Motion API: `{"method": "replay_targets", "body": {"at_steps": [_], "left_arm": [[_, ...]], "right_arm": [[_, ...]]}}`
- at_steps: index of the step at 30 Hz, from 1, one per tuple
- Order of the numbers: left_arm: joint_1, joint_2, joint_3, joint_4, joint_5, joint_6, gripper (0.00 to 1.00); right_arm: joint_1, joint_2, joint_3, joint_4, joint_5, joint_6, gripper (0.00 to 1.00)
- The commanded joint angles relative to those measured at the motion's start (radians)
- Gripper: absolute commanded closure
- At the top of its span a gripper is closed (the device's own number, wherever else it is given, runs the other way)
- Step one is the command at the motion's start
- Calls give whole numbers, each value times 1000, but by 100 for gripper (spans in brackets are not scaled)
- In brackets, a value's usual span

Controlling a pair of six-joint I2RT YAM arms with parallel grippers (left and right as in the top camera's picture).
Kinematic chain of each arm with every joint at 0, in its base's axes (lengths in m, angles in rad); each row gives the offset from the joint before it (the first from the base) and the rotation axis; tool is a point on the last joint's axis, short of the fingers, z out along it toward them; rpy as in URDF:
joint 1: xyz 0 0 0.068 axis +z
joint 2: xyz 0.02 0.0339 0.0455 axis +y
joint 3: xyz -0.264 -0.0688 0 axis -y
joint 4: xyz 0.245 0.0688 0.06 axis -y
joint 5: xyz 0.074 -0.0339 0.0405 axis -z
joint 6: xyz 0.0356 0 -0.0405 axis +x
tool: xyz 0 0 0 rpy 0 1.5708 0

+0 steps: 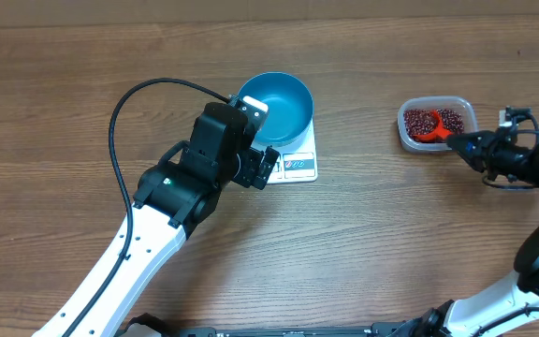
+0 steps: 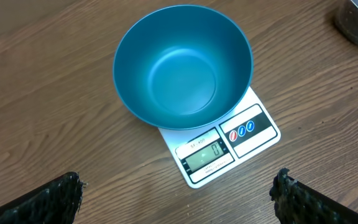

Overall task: Scoop item into bowl and weigh 150g on scale
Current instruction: 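Drag the red scoop through the beans to fill it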

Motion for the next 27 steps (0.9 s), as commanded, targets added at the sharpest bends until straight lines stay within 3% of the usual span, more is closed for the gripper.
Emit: {"method": "replay_targets", "body": {"at_steps": [1,27], "left_arm": [[2,-19,2,0,9,8,0],[2,-19,2,0,10,8,0]], "right_arm": [[-43,5,2,0,-92,-8,96],[-84,5,2,-98,-274,-114,96]]}}
